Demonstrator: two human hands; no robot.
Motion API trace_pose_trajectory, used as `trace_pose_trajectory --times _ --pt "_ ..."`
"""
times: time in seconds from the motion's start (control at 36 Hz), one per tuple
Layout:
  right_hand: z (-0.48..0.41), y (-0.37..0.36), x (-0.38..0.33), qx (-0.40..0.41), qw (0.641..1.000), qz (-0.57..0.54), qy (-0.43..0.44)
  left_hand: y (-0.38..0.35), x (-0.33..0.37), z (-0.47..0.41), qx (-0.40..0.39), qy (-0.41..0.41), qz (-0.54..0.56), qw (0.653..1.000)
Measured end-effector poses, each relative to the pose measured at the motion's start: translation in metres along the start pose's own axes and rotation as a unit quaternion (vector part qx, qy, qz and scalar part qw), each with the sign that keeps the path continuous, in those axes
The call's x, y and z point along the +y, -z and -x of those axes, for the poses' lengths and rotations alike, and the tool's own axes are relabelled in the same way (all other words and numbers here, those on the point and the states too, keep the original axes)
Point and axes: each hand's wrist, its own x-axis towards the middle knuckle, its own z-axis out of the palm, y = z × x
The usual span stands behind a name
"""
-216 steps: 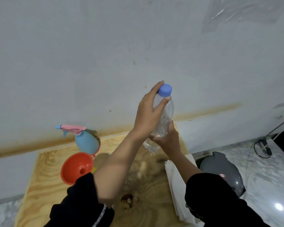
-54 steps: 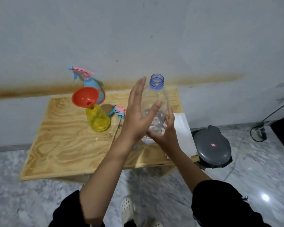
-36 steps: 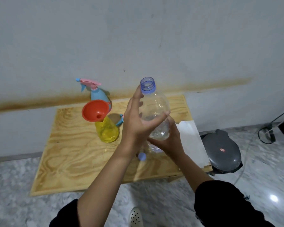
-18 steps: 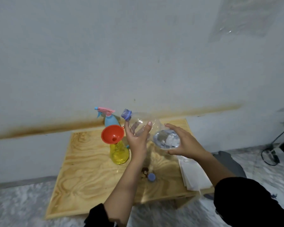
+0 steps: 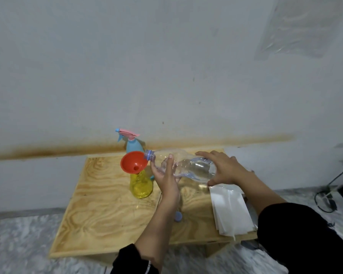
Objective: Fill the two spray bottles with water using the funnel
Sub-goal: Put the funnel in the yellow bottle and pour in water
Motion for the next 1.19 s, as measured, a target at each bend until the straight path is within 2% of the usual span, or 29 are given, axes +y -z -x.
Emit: trace_pose_trajectory --times 0.33,0.64,1.19 --pt "-0.008 0.023 -0.009 -0.018 0.999 0.042 0.000 -0.008 -0.001 0.003 0.044 0.034 0.014 0.998" --pt "-0.012 0.038 -0.016 -0.022 0.996 0.083 0.005 -0.013 0.000 0.001 0.050 0.044 0.041 0.997" --pt "-0.014 0.037 -0.012 -0.031 0.997 0.069 -0.011 -0.015 -0.004 -0.004 0.034 0.035 0.033 0.998"
